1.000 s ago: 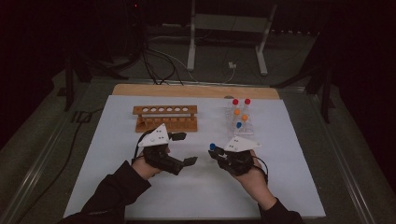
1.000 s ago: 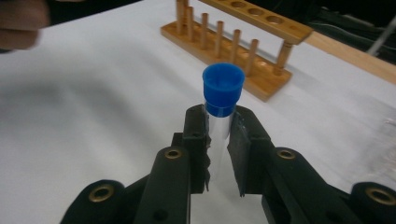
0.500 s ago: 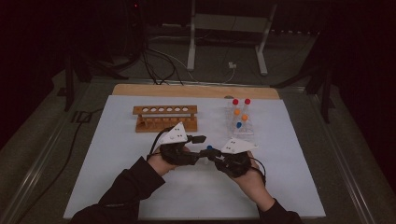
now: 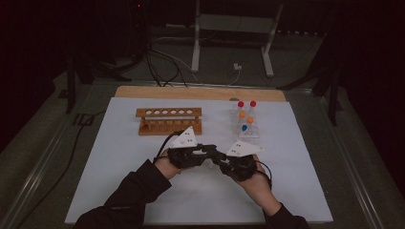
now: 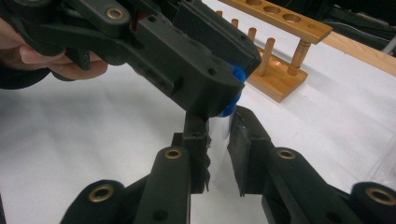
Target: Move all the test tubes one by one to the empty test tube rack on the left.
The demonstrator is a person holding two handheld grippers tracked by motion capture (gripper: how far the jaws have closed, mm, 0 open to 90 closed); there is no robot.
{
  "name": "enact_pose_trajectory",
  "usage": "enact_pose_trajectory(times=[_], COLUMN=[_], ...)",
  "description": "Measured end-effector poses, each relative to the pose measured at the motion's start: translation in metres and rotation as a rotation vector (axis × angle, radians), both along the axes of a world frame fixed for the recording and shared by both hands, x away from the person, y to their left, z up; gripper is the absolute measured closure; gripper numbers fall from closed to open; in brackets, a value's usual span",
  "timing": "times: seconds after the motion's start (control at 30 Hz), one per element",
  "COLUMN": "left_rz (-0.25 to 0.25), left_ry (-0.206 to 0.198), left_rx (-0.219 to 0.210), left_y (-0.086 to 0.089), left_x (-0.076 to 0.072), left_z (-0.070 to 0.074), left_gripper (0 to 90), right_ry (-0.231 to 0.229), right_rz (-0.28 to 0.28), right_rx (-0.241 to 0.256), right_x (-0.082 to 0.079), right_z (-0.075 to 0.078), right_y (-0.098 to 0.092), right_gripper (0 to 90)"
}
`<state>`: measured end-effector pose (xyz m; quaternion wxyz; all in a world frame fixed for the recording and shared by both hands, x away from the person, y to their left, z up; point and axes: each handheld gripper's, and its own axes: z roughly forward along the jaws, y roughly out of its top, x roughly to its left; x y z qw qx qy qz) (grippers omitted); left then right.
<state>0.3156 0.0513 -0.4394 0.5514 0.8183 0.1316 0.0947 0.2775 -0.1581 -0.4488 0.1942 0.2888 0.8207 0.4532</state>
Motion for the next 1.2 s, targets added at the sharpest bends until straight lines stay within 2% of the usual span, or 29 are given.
enact_pose_trajectory(times=[0.2,0.3,0.57,0.63,0.67,0.7,0.77,1.03,1.17,1.2], left_rz=[0.004,0.014,0.075,0.089,0.097,0.103,0.12,0.183,0.217,0.224], left_ry=[0.0,-0.008,-0.024,-0.028,-0.031,-0.032,-0.031,-0.05,-0.052,-0.053], left_rx=[0.006,0.006,0.001,0.001,-0.002,-0.003,0.0,0.002,0.0,0.003], left_y=[0.0,0.0,0.016,0.021,0.024,0.026,0.029,0.04,0.043,0.044], left_x=[0.001,0.001,0.01,0.014,0.015,0.017,0.021,0.04,0.052,0.055], left_z=[0.0,0.002,0.013,0.017,0.018,0.02,0.022,0.038,0.045,0.046], left_gripper=[77.8,77.8,77.8,77.9,77.8,77.8,77.8,77.8,77.8,77.8], right_ry=[0.004,0.0,-0.005,-0.009,-0.013,-0.013,-0.03,-0.044,-0.03,-0.025], right_rz=[-0.002,-0.005,-0.072,-0.087,-0.102,-0.102,-0.136,-0.185,-0.205,-0.195], right_rx=[0.004,0.003,0.029,0.035,0.034,0.034,0.039,0.061,0.071,0.072], right_x=[0.001,0.001,0.004,0.004,0.005,0.005,0.005,0.007,0.009,0.009], right_z=[-0.001,-0.001,-0.003,-0.003,-0.003,-0.003,-0.001,0.001,0.001,0.001], right_y=[0.0,0.0,-0.011,-0.013,-0.015,-0.015,-0.018,-0.023,-0.026,-0.027], right_gripper=[76.6,72.3,49.0,46.5,37.7,37.7,24.5,11.2,2.2,0.0])
